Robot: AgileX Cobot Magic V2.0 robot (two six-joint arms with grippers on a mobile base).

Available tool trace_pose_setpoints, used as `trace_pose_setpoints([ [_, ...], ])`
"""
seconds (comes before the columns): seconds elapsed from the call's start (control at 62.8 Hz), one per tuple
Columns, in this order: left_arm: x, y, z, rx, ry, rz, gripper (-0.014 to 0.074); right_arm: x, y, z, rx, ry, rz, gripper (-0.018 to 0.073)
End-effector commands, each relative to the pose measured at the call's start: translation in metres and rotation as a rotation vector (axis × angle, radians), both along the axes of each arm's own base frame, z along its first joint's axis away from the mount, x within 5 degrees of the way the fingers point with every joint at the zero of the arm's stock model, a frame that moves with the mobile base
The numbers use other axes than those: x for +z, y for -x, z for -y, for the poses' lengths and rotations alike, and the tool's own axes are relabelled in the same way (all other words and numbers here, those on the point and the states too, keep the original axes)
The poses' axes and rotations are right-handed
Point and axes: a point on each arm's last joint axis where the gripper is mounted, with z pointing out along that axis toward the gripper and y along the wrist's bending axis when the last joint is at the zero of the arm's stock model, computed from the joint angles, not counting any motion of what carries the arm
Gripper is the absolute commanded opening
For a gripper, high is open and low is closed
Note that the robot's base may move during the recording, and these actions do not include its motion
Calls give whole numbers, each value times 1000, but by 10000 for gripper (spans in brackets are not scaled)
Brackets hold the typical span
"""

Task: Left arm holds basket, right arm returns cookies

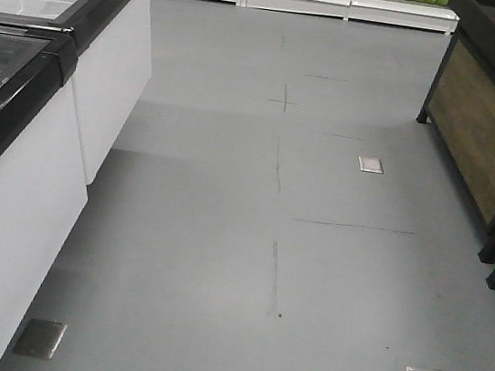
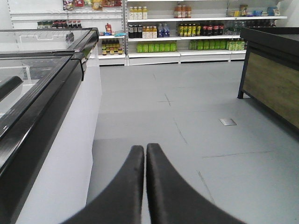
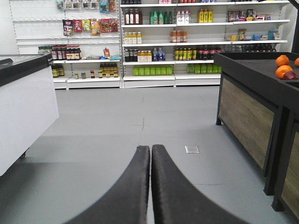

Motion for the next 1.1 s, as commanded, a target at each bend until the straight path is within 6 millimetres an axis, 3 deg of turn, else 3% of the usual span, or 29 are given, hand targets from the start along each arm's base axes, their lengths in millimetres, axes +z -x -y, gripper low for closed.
trace_pose_setpoints([
  [0.0, 10, 1, 1, -7, 20, 92, -6, 7, 1, 0, 2, 11, 86, -6],
  [0.637, 20, 2, 1, -15, 18, 177, -6, 7, 1, 0, 2, 11, 84, -6],
  [0.716, 32, 4, 1, -17, 39, 220, -6, 7, 1, 0, 2, 11, 84, -6],
  [0.891, 80, 5, 1, -11, 34, 243, -7, 7, 1, 0, 2, 11, 84, -6],
  [1.082, 130, -27, 2, -1, -12, 128, -7, 7, 1, 0, 2, 11, 84, -6],
])
